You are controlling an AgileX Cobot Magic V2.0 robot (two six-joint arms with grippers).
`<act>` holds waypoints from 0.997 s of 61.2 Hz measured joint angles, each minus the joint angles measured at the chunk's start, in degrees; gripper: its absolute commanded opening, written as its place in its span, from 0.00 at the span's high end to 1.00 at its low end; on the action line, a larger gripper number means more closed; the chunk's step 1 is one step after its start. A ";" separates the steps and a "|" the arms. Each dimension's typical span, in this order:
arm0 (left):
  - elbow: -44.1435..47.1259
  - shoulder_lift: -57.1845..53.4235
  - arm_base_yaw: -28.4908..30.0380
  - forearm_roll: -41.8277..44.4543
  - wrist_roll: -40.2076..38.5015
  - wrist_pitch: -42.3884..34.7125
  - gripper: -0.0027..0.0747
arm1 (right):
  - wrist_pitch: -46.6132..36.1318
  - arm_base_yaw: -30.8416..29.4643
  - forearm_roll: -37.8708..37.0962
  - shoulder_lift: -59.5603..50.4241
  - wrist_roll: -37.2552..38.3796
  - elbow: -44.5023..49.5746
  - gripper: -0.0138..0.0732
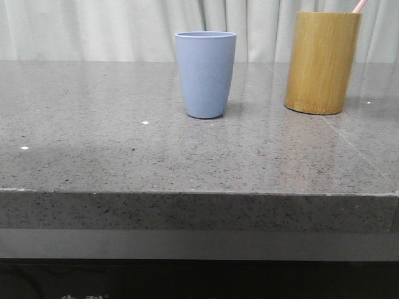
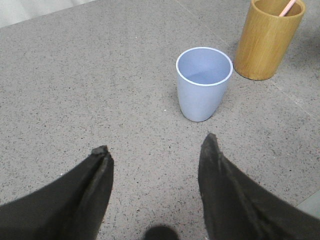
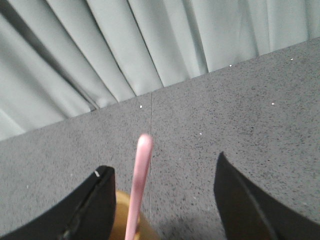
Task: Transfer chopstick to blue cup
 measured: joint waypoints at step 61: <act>0.00 0.00 0.00 0.56 0.00 -0.05 0.46 | 5.45 2.84 -4.05 6.34 0.47 -13.62 0.86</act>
